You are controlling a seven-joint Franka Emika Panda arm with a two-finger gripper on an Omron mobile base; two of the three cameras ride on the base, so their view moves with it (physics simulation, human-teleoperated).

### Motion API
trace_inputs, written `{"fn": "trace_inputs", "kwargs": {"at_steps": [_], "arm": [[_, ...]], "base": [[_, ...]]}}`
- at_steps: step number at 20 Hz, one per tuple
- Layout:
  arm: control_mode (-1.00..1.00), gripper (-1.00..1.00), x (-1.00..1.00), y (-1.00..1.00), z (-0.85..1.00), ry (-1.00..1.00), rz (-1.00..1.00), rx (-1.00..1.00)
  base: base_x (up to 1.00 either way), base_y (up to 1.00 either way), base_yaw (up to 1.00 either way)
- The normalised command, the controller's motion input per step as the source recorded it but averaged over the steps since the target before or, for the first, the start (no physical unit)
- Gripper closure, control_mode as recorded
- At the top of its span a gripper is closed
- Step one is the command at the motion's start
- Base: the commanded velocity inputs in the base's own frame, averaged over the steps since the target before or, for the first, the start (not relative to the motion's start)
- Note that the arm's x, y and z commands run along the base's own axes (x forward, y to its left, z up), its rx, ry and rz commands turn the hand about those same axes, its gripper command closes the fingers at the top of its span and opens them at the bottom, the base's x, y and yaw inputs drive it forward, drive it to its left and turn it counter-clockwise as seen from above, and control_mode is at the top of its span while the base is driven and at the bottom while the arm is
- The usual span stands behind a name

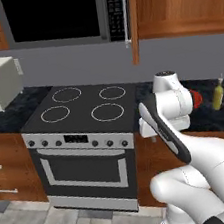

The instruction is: Retrieve the bottle and the shaker from the cabinet and place them next to the mixing bowl on the counter. Then add garlic from the fridge to the mixing bowl.

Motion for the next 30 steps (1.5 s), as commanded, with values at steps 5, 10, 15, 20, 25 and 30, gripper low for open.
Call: {"fn": "trace_inputs", "kwargs": {"at_steps": [5, 10, 15, 20, 25, 30], "arm": [[1.00, -1.00, 0.00, 0.00, 0.00, 0.00, 0.00, 0.00], [1.00, -1.00, 0.00, 0.00, 0.00, 0.00, 0.00, 0.00], [1.00, -1.00, 0.00, 0.00, 0.00, 0.00, 0.00, 0.00], [1.00, -1.00, 0.00, 0.00, 0.00, 0.00, 0.00, 0.00], [1.00, -1.00, 0.00, 0.00, 0.00, 0.00, 0.00, 0.00], [1.00, -1.00, 0.00, 0.00, 0.00, 0.00, 0.00, 0.00]], "base": [[0.00, 0.51, 0.53], [0.00, 0.52, 0.56], [0.00, 0.38, 0.60], [0.00, 0.35, 0.66], [0.12, 0.41, 0.69], [0.16, 0.44, 0.68]]}}
